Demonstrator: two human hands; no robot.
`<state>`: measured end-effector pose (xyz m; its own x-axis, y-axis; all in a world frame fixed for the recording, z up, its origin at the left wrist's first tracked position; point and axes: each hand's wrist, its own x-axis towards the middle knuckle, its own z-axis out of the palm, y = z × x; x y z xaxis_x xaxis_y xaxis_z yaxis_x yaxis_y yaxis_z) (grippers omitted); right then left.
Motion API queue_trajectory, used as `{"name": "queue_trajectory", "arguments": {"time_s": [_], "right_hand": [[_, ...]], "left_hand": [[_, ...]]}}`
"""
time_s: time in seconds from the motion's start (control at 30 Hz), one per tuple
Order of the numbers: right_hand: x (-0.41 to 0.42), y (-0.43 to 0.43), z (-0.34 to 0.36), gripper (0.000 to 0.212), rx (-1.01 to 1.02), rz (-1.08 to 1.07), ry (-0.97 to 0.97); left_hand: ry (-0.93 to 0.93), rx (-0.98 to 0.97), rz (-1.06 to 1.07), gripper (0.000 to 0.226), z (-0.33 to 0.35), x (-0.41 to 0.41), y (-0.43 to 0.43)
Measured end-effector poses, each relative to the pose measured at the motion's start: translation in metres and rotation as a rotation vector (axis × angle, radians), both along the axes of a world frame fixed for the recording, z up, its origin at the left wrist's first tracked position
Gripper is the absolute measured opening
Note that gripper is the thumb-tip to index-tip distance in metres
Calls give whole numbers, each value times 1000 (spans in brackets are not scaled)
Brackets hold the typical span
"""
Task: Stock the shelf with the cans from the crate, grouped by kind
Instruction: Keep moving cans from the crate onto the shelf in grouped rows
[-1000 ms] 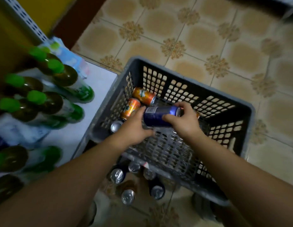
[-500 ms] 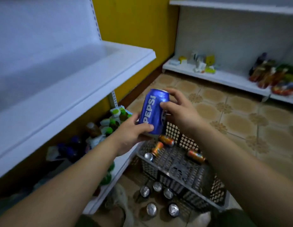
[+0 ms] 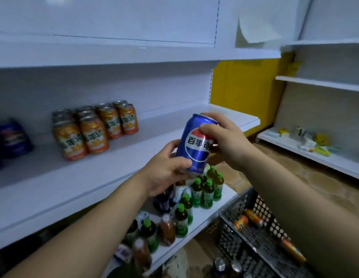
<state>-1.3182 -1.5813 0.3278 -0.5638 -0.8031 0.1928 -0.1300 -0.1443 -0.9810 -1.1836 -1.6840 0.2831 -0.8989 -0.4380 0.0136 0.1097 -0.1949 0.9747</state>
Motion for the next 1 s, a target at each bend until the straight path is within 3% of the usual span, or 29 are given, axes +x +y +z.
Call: {"name": "queue_trajectory", "arguments": {"time_s": [0.13, 0.37, 0.57, 0.67, 0.73, 1.0], "right_hand": [[55, -36, 10, 35, 1, 32, 117], [147, -114, 9, 46, 3, 234, 155], [211, -171, -8, 56, 57, 355, 209], [234, -195, -17, 56, 85, 386, 233], [247, -209, -21, 54, 86, 412, 235], [282, -269, -27, 51, 33, 462, 376]], "left_hand": [[-77, -181, 179, 42, 12, 57, -17], [-379, -463, 441, 53, 14, 178, -73], [-848, -693, 682, 56, -6, 291, -129], [-1215, -900, 675, 69, -18, 336, -149], [-1394, -929, 623, 75, -25, 352, -156], [-1426, -907, 644, 80, -37, 357, -167]]}}
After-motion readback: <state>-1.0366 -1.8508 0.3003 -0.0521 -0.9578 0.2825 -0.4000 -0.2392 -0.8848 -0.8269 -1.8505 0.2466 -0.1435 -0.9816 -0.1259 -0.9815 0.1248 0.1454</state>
